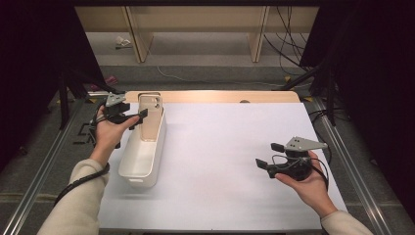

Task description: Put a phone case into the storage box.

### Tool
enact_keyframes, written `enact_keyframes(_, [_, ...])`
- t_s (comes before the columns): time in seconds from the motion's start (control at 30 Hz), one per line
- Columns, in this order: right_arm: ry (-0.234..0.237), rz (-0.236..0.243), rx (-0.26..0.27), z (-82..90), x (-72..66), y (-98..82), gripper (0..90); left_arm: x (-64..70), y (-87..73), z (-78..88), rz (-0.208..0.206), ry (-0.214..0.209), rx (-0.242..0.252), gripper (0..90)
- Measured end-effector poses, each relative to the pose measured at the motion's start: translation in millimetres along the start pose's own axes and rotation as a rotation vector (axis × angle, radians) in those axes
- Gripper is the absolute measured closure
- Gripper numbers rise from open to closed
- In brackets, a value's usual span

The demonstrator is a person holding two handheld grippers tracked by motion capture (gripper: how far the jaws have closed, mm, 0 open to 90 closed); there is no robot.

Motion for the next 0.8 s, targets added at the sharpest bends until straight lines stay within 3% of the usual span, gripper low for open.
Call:
enact_keyframes(0.47, [0.001,-0.001,-0.001,0.0,0.0,-0.1,17.1,30.6,-0.6,32.5,-0.072,-0.090,0.037,13.8])
enact_keyframes(0.8, [0.000,-0.001,-0.003,-0.3,-0.2,-0.2,17.0,54.5,-11.8,54.3,-0.074,-0.157,0.058,13.5])
Point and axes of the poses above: each handheld gripper's, and its own axes: z roughly backward along the jaws, y roughly out of its top, x roughly to its right, the point moved 5 cm from there along -z, roughly forward along the jaws, and after that the axes turned 12 degrees about y, right-handed, at the moved point
